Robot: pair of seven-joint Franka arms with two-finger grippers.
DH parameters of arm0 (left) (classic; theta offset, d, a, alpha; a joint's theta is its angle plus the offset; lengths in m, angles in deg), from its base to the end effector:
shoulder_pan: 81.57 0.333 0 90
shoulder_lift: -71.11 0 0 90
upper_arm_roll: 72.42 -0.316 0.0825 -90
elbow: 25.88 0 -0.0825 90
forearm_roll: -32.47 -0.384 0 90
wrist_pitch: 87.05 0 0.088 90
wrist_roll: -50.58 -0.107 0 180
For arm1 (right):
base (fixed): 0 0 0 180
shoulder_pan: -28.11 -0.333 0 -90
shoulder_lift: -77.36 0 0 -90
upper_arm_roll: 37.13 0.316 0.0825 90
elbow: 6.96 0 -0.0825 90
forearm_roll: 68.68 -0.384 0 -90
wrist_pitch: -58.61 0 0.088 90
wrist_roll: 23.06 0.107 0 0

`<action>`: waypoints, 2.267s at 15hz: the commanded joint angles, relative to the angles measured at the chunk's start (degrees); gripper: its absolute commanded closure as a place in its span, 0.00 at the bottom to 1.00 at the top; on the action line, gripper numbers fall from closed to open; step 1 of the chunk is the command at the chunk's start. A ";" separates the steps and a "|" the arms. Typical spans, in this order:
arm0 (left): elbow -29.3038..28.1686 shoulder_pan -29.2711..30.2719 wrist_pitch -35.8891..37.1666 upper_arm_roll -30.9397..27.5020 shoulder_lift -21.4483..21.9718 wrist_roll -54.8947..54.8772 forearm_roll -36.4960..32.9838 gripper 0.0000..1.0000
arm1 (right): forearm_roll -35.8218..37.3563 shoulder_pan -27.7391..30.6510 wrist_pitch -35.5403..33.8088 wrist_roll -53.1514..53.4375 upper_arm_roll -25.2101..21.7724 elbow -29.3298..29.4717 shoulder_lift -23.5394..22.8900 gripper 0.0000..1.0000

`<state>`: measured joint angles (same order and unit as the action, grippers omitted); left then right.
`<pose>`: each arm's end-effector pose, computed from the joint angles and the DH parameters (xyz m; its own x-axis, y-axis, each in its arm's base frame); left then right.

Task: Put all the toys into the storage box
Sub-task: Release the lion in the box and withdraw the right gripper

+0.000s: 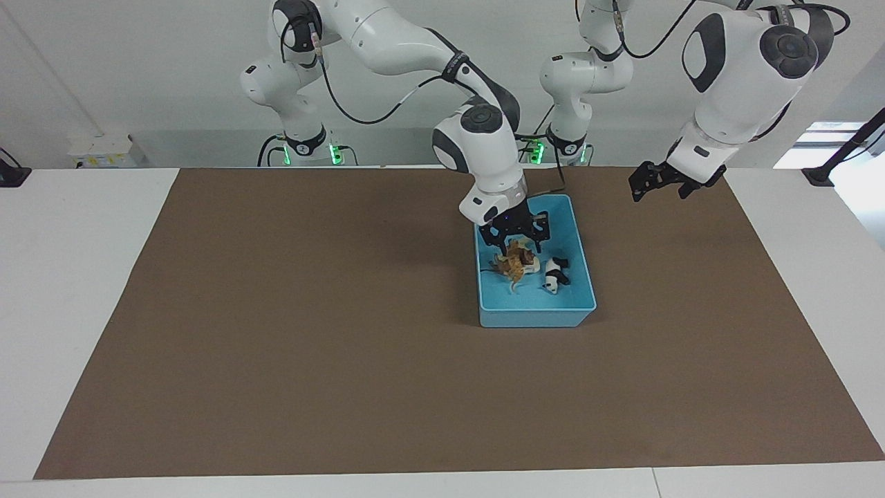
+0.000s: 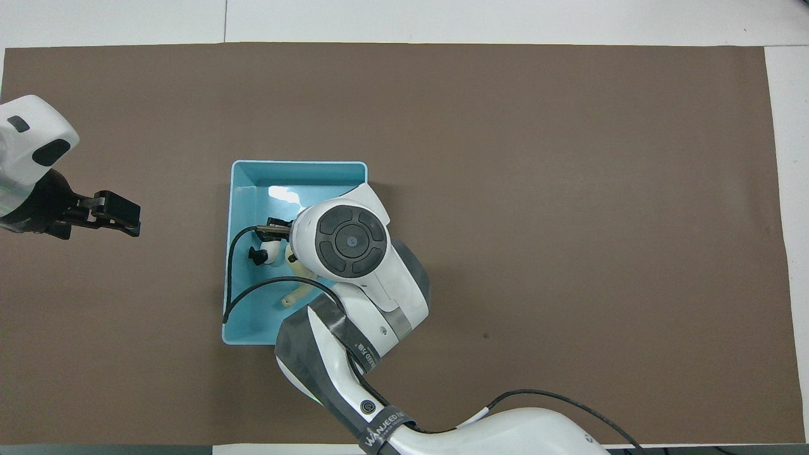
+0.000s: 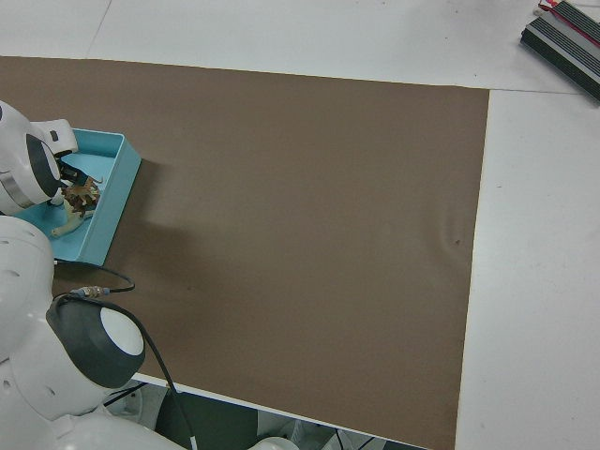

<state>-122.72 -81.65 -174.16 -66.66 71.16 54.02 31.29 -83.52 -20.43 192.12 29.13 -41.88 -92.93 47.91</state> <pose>0.5395 -0.0529 0.5653 0.9852 -0.0394 -0.1666 -0.0451 -0.9985 -0.0306 0.5139 0.5135 0.4042 0.9596 -0.2797 0.0311 -0.2513 -0.9012 -0.3532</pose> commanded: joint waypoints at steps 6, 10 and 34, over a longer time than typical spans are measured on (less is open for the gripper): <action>-0.37 -1.06 -4.29 -0.40 0.39 -0.19 3.36 0.00 | 4.73 9.48 -14.14 -3.44 -4.65 3.18 9.66 0.00; -0.28 -1.15 -4.21 -0.23 0.39 -0.19 4.35 0.00 | 4.91 22.93 -16.09 -39.78 -4.74 0.03 11.78 0.00; 0.68 -1.77 -7.19 0.13 1.18 -0.54 0.22 0.00 | 16.95 46.60 -43.17 -53.33 2.55 -5.87 30.68 0.00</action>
<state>-122.11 -82.77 -181.04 -66.19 71.78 53.90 32.59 -67.46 24.98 147.01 -25.26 -40.41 -97.92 78.04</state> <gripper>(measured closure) 0.000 0.000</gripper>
